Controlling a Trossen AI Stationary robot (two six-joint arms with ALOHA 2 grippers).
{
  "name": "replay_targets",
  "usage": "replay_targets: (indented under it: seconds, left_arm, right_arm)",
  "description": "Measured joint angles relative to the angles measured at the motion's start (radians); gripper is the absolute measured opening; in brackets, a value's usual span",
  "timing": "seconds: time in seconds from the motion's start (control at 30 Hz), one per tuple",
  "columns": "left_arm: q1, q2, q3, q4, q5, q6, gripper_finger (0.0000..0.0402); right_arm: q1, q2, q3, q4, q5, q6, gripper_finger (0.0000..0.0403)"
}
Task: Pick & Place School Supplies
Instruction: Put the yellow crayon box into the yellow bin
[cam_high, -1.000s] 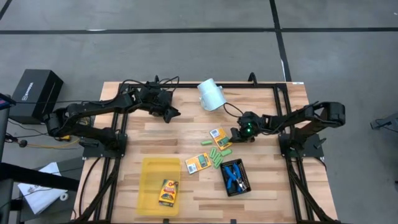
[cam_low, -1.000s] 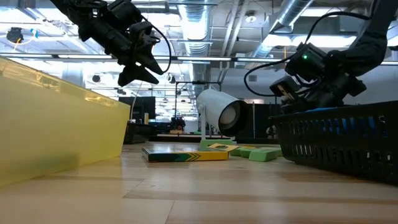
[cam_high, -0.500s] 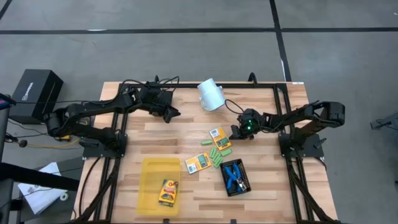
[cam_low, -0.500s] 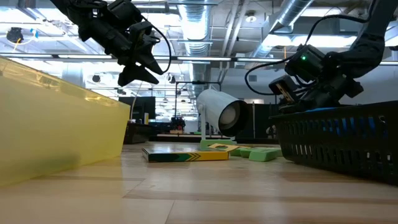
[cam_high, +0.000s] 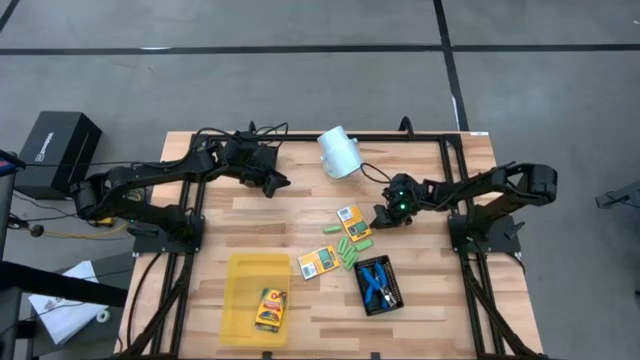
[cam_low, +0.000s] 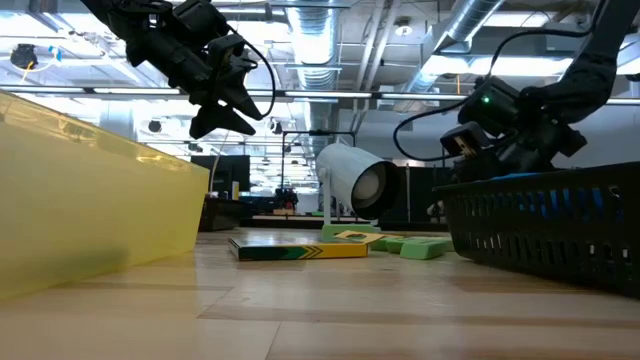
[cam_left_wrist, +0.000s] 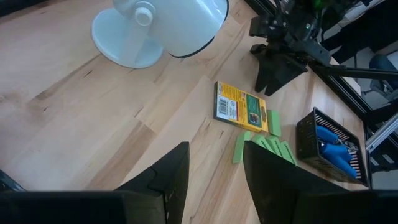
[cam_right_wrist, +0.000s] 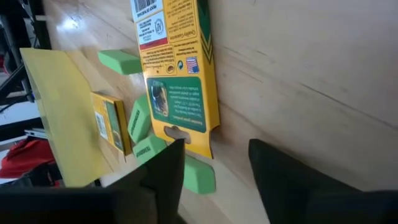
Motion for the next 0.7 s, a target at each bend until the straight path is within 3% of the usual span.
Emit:
replay_targets:
  seconds: [0.17,0.7]
  left_arm:
    - [0.000,0.000,0.000,0.000,-0.002,0.000,0.0145]
    - [0.000,0.000,0.000,0.000,-0.002,0.003,0.0145]
  right_arm:
    - [0.012,0.018,0.000,0.003,-0.006,0.007,0.0186]
    - [0.092,0.022,-0.002,0.064,0.027,0.097,0.0128]
